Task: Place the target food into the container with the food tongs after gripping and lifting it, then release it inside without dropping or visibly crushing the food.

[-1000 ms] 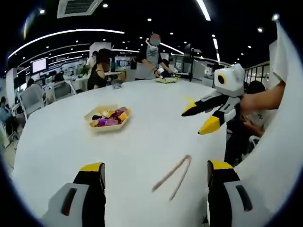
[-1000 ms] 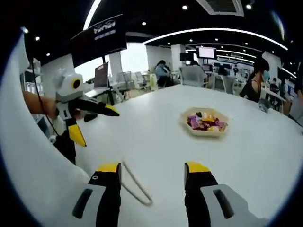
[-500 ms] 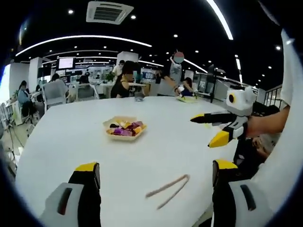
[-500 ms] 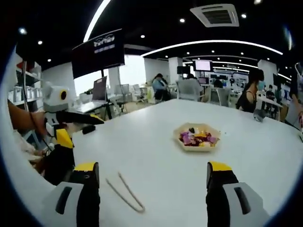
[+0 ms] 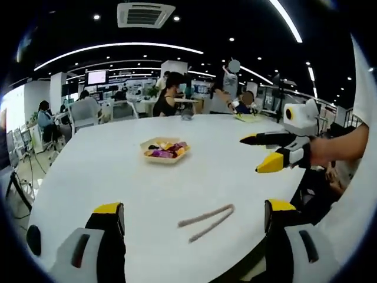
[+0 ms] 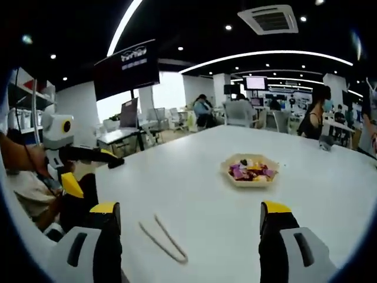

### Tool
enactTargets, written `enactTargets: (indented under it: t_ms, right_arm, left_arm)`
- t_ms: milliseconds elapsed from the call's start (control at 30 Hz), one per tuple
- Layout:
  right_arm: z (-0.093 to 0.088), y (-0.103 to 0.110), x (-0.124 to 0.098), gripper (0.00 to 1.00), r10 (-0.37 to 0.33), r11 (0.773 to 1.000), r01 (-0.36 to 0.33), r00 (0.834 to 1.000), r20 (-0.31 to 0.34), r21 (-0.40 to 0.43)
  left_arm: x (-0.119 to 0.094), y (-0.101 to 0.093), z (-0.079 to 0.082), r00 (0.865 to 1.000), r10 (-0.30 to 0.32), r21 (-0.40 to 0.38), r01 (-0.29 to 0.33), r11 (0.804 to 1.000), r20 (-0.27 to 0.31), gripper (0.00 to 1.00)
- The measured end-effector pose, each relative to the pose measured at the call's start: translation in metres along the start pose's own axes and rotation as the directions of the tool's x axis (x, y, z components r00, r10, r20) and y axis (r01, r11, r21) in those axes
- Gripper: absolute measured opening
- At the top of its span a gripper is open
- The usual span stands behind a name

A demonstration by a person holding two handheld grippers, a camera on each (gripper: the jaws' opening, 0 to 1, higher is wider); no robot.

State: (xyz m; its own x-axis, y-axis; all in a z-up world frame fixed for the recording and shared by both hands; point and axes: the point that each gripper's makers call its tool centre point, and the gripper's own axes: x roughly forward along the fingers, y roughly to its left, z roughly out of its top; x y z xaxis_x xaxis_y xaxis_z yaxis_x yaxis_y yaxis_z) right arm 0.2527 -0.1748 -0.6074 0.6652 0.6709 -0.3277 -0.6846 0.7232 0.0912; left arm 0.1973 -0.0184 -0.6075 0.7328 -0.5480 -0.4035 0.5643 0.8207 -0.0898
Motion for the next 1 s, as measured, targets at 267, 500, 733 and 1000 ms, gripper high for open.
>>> enactTargets:
  t_ms: [267, 500, 733, 1000]
  right_arm:
    - [0.014, 0.008, -0.012, 1.00, -0.062, 0.997, 0.059, 0.997, 0.045, 0.056]
    - [0.017, 0.009, -0.023, 0.99, -0.118, 0.992, 0.114, 0.991, 0.070, 0.059]
    - [0.022, 0.009, -0.019, 0.99, -0.147, 0.987, 0.141, 0.986, 0.080, 0.075]
    - [0.014, 0.015, -0.017, 0.99, -0.152, 0.986, 0.146, 0.986, 0.072, 0.074]
  left_arm:
    - [-0.016, -0.001, -0.002, 1.000, -0.024, 0.052, 0.024, 0.998, 0.001, 0.99]
    - [-0.023, 0.000, -0.003, 0.998, -0.058, 0.080, 0.058, 0.995, 0.003, 0.99]
    - [-0.024, 0.016, -0.001, 1.000, -0.028, 0.054, 0.027, 0.998, 0.009, 0.99]
    - [-0.022, 0.022, -0.001, 0.999, -0.035, 0.064, 0.033, 0.997, 0.025, 0.99]
